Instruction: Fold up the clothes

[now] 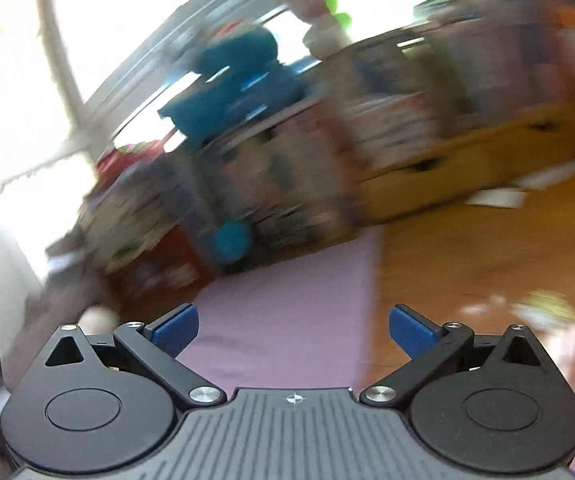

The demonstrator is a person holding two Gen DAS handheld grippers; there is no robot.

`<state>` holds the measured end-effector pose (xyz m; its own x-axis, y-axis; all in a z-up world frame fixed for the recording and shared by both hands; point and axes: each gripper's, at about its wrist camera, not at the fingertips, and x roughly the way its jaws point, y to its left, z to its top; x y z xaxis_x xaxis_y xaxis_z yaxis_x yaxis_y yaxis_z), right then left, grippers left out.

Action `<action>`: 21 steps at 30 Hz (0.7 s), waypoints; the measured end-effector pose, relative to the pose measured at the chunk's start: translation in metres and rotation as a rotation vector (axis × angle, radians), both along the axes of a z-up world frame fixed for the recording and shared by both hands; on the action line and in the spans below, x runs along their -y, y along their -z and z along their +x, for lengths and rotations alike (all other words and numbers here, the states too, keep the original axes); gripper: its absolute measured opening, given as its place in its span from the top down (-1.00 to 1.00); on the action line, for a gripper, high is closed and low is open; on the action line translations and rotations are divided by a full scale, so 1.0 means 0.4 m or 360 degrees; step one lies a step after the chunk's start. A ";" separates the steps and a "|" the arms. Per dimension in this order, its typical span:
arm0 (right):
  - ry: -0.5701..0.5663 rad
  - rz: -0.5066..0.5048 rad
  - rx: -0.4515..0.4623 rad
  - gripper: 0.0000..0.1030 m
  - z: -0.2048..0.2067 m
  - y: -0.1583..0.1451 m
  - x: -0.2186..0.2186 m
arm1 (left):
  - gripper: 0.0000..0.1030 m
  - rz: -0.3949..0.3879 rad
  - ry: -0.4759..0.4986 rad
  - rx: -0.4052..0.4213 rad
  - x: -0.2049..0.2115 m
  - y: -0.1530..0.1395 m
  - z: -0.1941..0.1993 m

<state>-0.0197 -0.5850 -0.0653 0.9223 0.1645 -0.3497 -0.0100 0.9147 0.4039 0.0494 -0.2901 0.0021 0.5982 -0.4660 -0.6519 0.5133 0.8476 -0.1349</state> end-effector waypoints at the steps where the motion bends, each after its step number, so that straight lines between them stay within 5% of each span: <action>1: -0.0079 -0.0068 -0.0015 -1.00 0.047 0.003 -0.037 | -1.00 0.0018 -0.0074 -0.0014 -0.022 -0.003 0.015; 6: -0.0156 -0.0482 -0.0264 -1.00 0.239 0.070 -0.188 | -1.00 0.0093 -0.0277 -0.0083 -0.083 0.119 0.032; 12: -0.0151 -0.0545 -0.0455 -1.00 0.263 0.157 -0.219 | -1.00 0.0226 -0.0238 0.0014 -0.059 0.175 0.018; 21: -0.0144 -0.0659 -0.0482 -1.00 0.283 0.160 -0.257 | -1.00 0.0198 -0.0229 0.0085 -0.060 0.181 0.011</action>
<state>0.0936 -0.4822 -0.1293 0.7581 0.0299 -0.6514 -0.0349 0.9994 0.0053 0.0538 -0.2662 -0.0705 0.6883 -0.2911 -0.6645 0.3892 0.9212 -0.0004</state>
